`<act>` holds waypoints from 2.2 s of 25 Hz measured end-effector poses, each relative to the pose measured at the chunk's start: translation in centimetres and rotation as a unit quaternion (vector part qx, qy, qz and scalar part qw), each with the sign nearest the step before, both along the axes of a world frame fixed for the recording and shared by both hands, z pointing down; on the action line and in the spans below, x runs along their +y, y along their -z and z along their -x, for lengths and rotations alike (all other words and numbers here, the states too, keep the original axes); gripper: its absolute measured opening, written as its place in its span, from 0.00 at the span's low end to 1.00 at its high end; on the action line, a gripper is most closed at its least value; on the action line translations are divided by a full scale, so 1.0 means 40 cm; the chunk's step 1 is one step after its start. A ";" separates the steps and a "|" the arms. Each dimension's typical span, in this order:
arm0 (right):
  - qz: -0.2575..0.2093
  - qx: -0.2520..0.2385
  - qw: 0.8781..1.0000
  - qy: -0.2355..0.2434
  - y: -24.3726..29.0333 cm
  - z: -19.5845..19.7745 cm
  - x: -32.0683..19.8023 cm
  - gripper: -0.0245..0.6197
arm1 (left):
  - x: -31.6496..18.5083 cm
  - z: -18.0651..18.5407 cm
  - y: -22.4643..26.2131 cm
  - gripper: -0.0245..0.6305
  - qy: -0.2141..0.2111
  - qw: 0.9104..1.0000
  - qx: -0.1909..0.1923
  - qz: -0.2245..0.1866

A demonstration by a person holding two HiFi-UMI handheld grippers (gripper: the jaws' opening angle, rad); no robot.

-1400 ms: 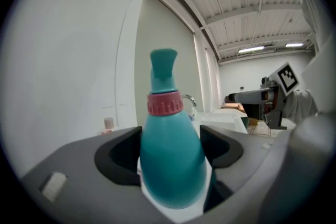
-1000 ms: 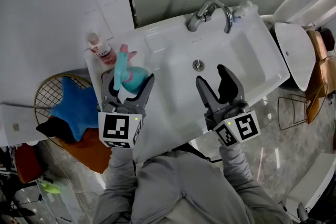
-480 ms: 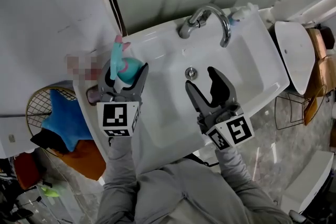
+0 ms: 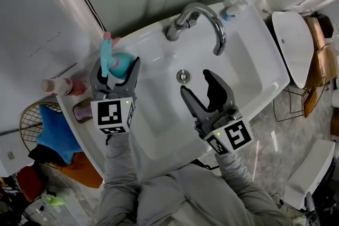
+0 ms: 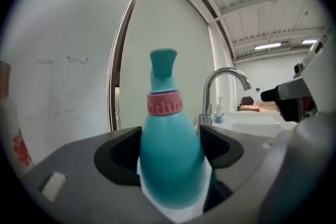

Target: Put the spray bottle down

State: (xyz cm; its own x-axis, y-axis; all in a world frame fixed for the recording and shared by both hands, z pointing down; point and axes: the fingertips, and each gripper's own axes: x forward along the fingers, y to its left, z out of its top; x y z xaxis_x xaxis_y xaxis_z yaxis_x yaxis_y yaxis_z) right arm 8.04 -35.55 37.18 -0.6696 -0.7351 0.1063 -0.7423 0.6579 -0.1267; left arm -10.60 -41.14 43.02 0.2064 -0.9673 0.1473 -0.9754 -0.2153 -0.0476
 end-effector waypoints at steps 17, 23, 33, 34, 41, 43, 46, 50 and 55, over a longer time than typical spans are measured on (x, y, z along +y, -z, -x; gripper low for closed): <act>0.015 0.004 1.000 -0.016 -0.037 -0.028 -0.047 0.49 | -0.091 -0.005 -0.054 0.64 0.010 0.999 -0.037 -0.011; 0.014 0.004 1.000 -0.016 -0.036 -0.028 -0.039 0.49 | -0.075 -0.007 -0.062 0.64 0.009 0.999 -0.045 -0.016; 0.012 0.005 1.000 -0.018 -0.030 -0.030 -0.022 0.49 | -0.066 -0.011 -0.060 0.64 0.000 0.999 -0.037 -0.020; 0.012 0.005 1.000 -0.018 -0.029 -0.031 -0.019 0.49 | -0.063 -0.012 -0.058 0.65 0.000 0.999 -0.037 -0.021; 0.007 0.003 1.000 -0.014 -0.007 -0.026 0.009 0.49 | -0.007 -0.001 -0.003 0.66 0.008 0.999 -0.038 -0.033; 0.005 0.000 1.000 -0.011 0.004 -0.021 0.022 0.49 | 0.023 -0.005 0.033 0.66 0.007 0.998 -0.035 -0.042; -0.002 -0.004 1.000 -0.005 0.024 -0.009 0.052 0.49 | 0.083 -0.010 0.079 0.66 0.008 0.998 -0.035 -0.043; -0.013 -0.010 1.000 0.003 0.053 0.006 0.111 0.49 | 0.174 -0.001 0.122 0.66 0.013 0.997 -0.047 -0.053; -0.024 -0.018 1.000 0.007 0.086 0.013 0.195 0.49 | 0.305 0.007 0.157 0.66 0.025 0.998 -0.037 -0.041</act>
State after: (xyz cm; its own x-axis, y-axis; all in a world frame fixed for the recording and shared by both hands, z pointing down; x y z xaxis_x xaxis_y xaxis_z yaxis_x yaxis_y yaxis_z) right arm 7.54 -27.75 33.75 -0.6821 -0.7298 0.0455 -0.7289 0.6738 -0.1212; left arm -10.87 -28.94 36.76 0.1498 -0.9854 0.0804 -0.9780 -0.1596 -0.1344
